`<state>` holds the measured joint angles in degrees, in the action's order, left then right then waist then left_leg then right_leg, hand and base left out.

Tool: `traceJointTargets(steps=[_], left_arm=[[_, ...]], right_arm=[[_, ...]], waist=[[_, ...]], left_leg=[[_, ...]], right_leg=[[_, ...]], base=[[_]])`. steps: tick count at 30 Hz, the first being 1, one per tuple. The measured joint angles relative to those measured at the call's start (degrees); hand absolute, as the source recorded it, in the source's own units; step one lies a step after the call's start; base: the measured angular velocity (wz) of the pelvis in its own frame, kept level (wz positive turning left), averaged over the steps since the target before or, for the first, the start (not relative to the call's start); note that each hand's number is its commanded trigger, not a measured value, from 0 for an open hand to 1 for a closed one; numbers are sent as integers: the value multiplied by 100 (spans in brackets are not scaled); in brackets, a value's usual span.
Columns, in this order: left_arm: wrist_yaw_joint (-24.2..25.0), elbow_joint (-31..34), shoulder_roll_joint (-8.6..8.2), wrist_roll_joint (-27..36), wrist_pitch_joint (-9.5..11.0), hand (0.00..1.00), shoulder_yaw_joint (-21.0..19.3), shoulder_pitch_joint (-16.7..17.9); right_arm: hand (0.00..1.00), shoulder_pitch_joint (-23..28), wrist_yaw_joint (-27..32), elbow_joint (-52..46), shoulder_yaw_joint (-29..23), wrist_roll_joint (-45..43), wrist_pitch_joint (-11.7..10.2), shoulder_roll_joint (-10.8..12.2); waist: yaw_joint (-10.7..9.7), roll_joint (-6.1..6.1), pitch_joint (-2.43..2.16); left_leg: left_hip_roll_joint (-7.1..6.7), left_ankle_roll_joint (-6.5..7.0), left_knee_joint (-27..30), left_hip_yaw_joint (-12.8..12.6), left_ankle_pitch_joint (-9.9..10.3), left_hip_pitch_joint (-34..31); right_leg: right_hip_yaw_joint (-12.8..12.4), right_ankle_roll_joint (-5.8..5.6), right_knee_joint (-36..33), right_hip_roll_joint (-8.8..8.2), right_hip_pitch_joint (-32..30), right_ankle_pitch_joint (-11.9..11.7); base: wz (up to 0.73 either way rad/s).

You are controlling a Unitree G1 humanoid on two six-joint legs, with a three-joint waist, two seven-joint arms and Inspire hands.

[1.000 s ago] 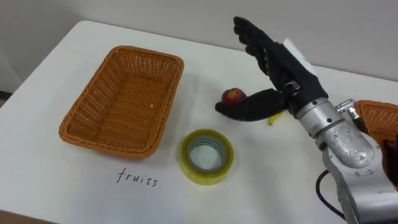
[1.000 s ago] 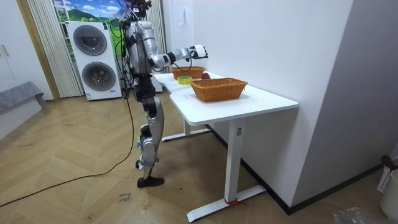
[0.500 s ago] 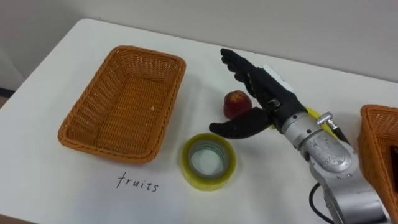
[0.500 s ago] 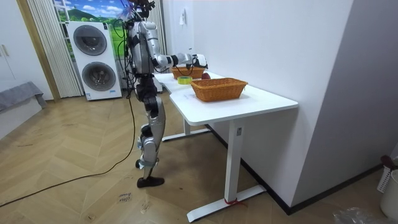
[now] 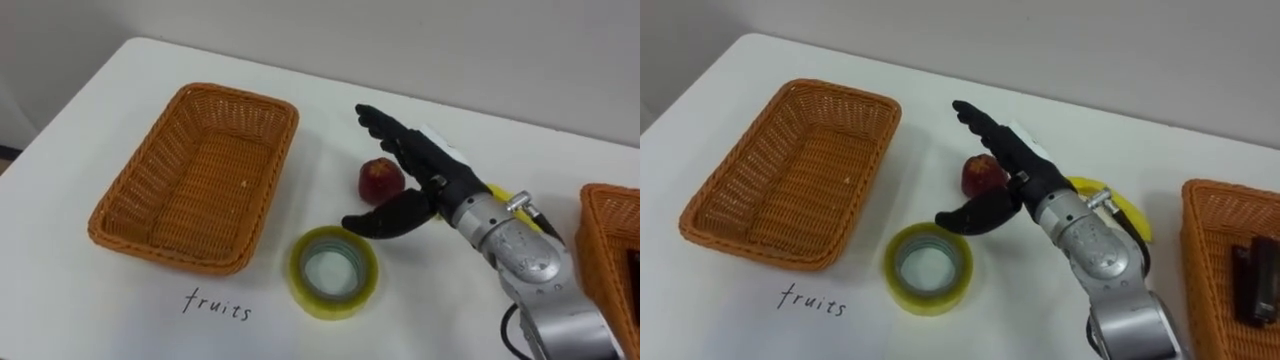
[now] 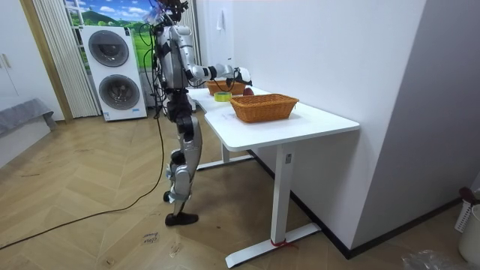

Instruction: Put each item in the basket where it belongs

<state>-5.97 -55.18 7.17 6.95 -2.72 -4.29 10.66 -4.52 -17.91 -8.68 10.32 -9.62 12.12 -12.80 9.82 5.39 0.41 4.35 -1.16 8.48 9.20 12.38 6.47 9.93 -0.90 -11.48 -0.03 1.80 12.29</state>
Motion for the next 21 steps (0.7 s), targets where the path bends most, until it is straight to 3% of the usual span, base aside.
traceJointTargets(steps=[1, 2, 4, 5, 14, 17, 21], left_arm=[[-3, -26, 68, -34, -10, 0, -40, 10], [-12, -18, 41, -29, -32, 0, -61, 27], [-5, 10, 49, -22, -81, 0, -19, 49], [-4, 11, 53, -21, -99, 0, 13, 2], [-4, 7, 30, -16, -208, 0, 52, -46], [2, 8, 31, -17, -208, 0, 53, -106], [5, 10, 23, 16, -208, 0, 59, -149]], right_arm=[[0, -35, 1, -20, 87, -126, 2, 42], [0, -16, 6, -31, 129, -198, 8, 33], [0, 37, 19, -21, 186, -388, 123, -54], [0, 31, 18, -21, 182, -441, 135, -64], [0, -1, -358, -25, 193, -807, 173, 20], [0, -6, -549, -60, 193, -903, 182, 75], [0, -6, -797, -86, 196, -944, 228, 112]], waist=[[17, 30, -29], [-36, 30, -37], [-210, -5, -36], [-214, -9, -34], [-116, 72, -36], [-59, 114, -19], [-16, 122, -8]], left_leg=[[54, -46, 29, 57, 26, -101], [88, -125, 25, -24, 23, -93], [102, -216, 12, -741, -19, -78], [104, -222, 0, -898, -55, -66], [-21, -220, -101, -916, -59, -69], [-56, -214, -97, -1046, -56, -86], [-63, -89, -88, -1062, -42, -114]], right_leg=[[-56, 256, 424, 108, -98, -529], [-3, 278, 398, 134, -72, -619], [-39, 281, 373, 122, 35, -622], [-45, 270, 371, 121, 36, -613], [110, 192, 364, 42, 19, -564], [102, 164, 364, 3, 4, -546], [95, 160, 365, -2, 4, -538]], base=[[-47], [0], [38], [23], [7], [-1], [6]])
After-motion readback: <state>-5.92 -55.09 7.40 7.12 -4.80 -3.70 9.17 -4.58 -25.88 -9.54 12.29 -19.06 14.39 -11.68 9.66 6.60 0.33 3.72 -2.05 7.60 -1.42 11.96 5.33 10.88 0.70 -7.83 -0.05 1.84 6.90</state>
